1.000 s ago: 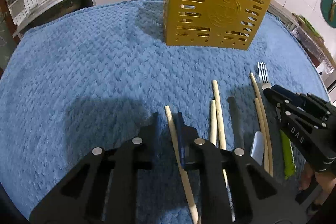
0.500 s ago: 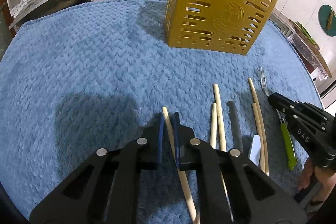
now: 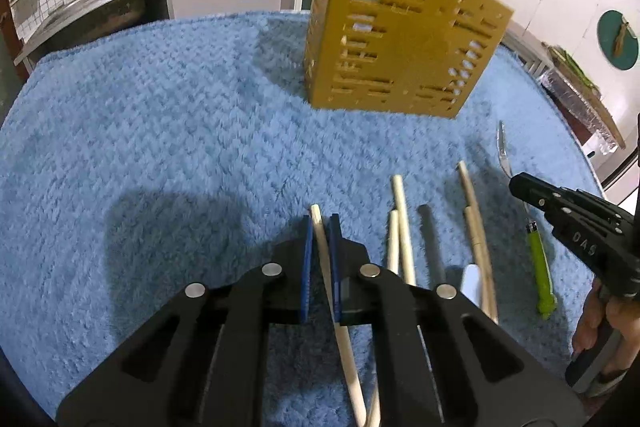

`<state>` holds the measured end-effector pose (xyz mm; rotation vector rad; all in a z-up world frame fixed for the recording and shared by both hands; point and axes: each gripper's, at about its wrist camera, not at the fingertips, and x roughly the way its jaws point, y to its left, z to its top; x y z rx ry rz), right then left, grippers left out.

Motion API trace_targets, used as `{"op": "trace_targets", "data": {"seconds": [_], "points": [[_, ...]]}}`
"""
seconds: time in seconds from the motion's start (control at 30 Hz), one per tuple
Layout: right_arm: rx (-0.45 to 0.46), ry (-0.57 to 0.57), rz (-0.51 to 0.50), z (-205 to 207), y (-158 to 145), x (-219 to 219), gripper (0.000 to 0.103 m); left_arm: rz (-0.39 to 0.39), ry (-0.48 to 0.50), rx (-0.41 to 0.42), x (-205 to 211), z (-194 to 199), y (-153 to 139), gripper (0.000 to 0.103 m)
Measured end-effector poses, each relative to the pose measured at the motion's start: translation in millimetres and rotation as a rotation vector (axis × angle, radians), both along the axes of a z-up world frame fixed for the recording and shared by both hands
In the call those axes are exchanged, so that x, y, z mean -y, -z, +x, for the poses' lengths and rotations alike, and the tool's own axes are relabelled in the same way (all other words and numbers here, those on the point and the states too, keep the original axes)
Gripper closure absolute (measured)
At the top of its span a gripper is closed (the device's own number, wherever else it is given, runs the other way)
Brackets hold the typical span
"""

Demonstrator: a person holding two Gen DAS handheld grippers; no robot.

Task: Organize utensils
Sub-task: 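Grasp another chopstick with the left tool while the right tool grasps the green-handled fork, then lift the chopstick and fork and carry both over the yellow holder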

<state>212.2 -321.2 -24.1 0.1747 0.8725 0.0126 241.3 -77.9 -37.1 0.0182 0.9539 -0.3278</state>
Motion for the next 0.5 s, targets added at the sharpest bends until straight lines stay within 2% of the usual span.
{"op": "trace_targets", "data": {"seconds": [0.27,0.5], "points": [[0.087,0.022,0.067,-14.4,-11.7,12.2,0.097,-0.053,-0.005,0.030,-9.8,-5.8,-15.6,0.099],[0.183,0.051,0.097,-29.4,-29.0,25.5,0.097,-0.076,0.013,0.126,-14.3,-21.1,-41.9,0.099]]}}
